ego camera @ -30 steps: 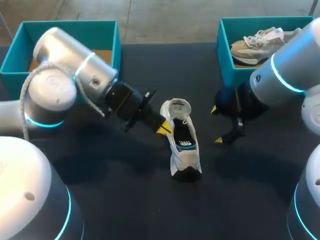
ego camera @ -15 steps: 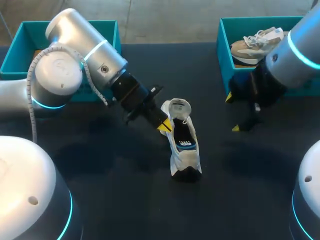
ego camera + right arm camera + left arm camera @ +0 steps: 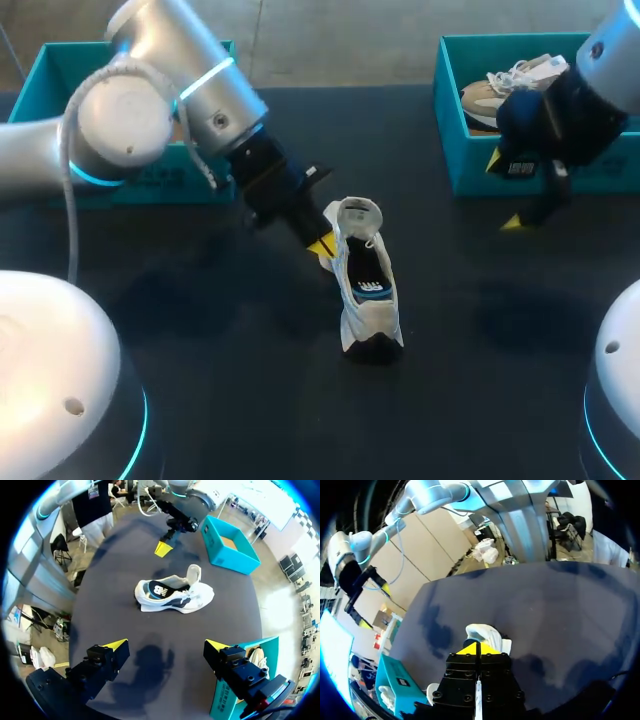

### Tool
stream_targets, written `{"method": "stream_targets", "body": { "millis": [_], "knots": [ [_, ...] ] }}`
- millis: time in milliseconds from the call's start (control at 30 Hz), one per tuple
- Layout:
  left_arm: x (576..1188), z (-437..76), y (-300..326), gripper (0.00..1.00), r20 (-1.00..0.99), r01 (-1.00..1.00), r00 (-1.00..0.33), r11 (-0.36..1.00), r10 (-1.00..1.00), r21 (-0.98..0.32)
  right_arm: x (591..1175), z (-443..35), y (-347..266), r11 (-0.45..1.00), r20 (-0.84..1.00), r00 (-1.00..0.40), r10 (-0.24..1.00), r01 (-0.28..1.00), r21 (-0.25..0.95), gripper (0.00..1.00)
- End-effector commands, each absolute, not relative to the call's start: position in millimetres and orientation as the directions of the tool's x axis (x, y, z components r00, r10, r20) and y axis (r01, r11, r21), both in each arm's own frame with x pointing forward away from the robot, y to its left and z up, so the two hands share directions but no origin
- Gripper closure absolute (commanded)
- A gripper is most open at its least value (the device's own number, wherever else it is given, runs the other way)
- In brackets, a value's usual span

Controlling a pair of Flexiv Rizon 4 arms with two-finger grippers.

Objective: Take the shoe out of the shoebox, open the shoe tongue, remove and reinsert the insole, then place the shoe into the shoebox

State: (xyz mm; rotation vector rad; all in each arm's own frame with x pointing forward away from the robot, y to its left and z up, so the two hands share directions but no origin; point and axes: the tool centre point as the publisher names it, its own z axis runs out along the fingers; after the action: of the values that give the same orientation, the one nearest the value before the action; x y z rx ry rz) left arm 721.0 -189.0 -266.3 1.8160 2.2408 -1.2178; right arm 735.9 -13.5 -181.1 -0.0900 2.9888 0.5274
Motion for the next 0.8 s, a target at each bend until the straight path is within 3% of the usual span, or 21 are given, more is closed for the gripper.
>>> {"method": "stream_targets", "body": {
  "millis": [33, 300, 800],
  "knots": [
    [730.9, -260.4, -194.4, 1.0, -0.348, 0.825, -0.252, 0.013, 0.903, -0.564, 731.8, -163.9, -20.8, 0.939, -0.103, -0.994, -0.044, -0.076, 0.336, 0.0],
    [738.6, -262.8, -200.2, 1.0, -0.211, 0.807, -0.132, -0.019, 0.969, -0.591, 732.8, -146.9, -29.9, 0.953, -0.082, -0.996, -0.046, -0.069, 0.296, 0.0],
    [755.1, -270.0, -207.5, 1.0, -0.107, 0.86, -0.106, 0.037, 0.989, -0.51, 734.7, -136.3, -37.9, 0.954, -0.098, -0.995, -0.021, -0.05, 0.295, 0.0]
  ]
}}
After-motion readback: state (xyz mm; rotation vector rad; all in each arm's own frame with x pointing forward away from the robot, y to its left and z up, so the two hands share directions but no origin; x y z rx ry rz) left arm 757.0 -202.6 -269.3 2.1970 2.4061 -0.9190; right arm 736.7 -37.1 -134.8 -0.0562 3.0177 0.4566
